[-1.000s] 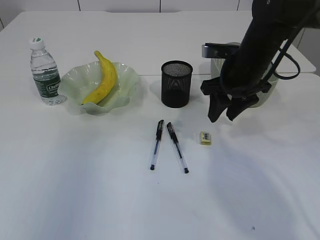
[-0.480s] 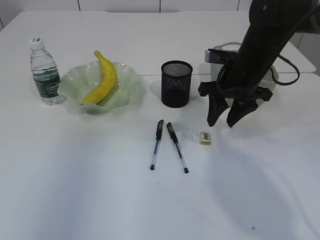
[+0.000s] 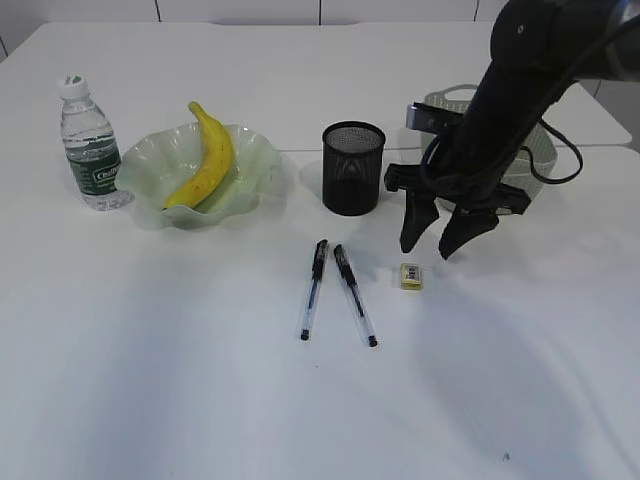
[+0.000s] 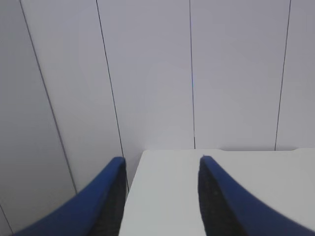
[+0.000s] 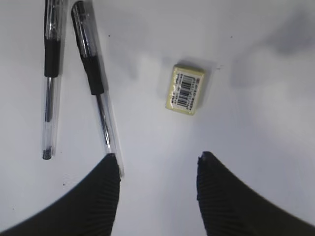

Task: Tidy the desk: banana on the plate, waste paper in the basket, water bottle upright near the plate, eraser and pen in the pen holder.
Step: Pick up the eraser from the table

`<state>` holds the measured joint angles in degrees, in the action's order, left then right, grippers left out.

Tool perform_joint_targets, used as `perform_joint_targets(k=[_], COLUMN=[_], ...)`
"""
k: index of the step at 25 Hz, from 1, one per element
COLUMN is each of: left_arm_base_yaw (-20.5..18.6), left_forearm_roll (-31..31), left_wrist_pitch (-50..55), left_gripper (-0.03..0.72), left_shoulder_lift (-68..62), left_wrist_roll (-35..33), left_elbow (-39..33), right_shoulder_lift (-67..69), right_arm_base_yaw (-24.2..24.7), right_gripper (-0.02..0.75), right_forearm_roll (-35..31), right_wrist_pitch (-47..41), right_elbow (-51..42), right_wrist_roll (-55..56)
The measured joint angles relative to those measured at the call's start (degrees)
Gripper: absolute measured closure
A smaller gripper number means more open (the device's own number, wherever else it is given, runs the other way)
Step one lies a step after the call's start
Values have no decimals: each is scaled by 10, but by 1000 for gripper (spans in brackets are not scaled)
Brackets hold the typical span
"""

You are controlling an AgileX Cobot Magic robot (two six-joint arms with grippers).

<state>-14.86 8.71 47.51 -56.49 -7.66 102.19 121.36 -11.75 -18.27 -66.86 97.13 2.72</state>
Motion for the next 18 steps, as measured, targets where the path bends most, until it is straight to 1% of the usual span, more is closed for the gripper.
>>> perform_joint_targets(k=[11,18], left_arm_base_yaw=[0,0], left_forearm_roll=[-1,-1], left_wrist_pitch=[0,0], left_gripper=[351,351], left_shoulder_lift=[0,0], left_wrist_roll=[0,0], left_elbow=[0,0], right_shoulder_lift=[2,24], right_arm_base_yaw=[0,-1], right_gripper=[353,353], right_forearm_roll=[0,0], right_wrist_pitch=[59,68], right_elbow=[0,0], right_wrist_roll=[17,38])
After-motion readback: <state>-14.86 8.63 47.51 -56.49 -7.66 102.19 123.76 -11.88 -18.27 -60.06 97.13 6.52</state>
